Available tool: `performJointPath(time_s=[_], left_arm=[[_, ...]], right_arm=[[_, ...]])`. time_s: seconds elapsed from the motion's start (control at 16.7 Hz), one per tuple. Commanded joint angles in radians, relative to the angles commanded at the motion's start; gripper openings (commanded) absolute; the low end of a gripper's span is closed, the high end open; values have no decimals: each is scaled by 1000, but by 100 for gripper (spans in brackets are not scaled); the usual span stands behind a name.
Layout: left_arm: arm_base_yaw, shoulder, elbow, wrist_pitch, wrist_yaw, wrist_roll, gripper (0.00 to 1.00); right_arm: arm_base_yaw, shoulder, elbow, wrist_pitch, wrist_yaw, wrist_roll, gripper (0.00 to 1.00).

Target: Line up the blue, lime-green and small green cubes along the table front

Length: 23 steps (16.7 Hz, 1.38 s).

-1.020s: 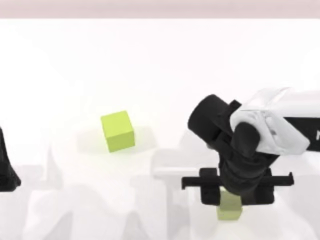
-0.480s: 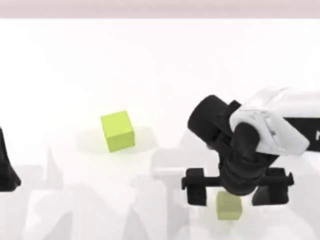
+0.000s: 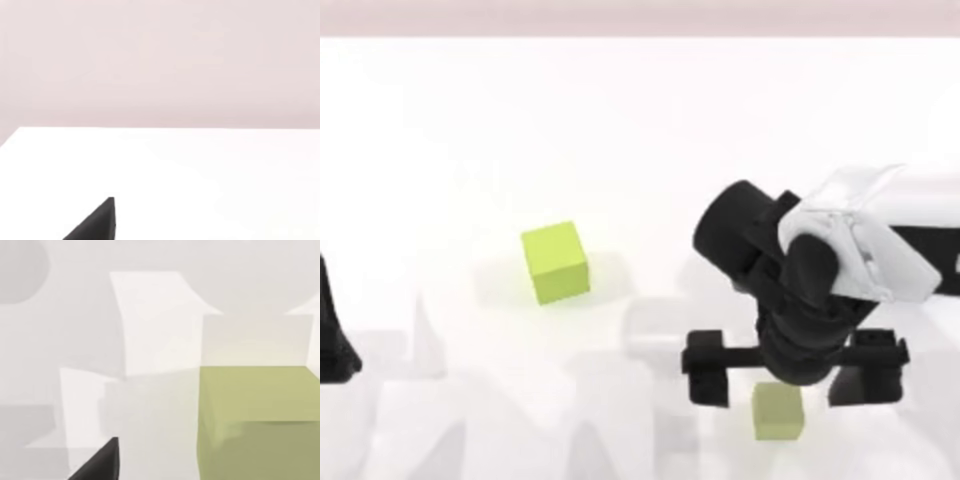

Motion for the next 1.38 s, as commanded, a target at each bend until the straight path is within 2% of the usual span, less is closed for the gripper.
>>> performJointPath(time_s=[0.36,0.72,1.02,1.38], left_arm=[[0,0,0,0,0,0,100],[0,0,0,0,0,0,100],[-33,156,149,-95,-7,66,100],[-144,665,572,-393,-6,258,100]], right_arm=[[9,-78,130,-216,-1,2,100],[4,-85,140,-231,-1,1,100],[-20,-215,95,-141,2,-73,100],[-135,-640,-96,109,4,-265,100]])
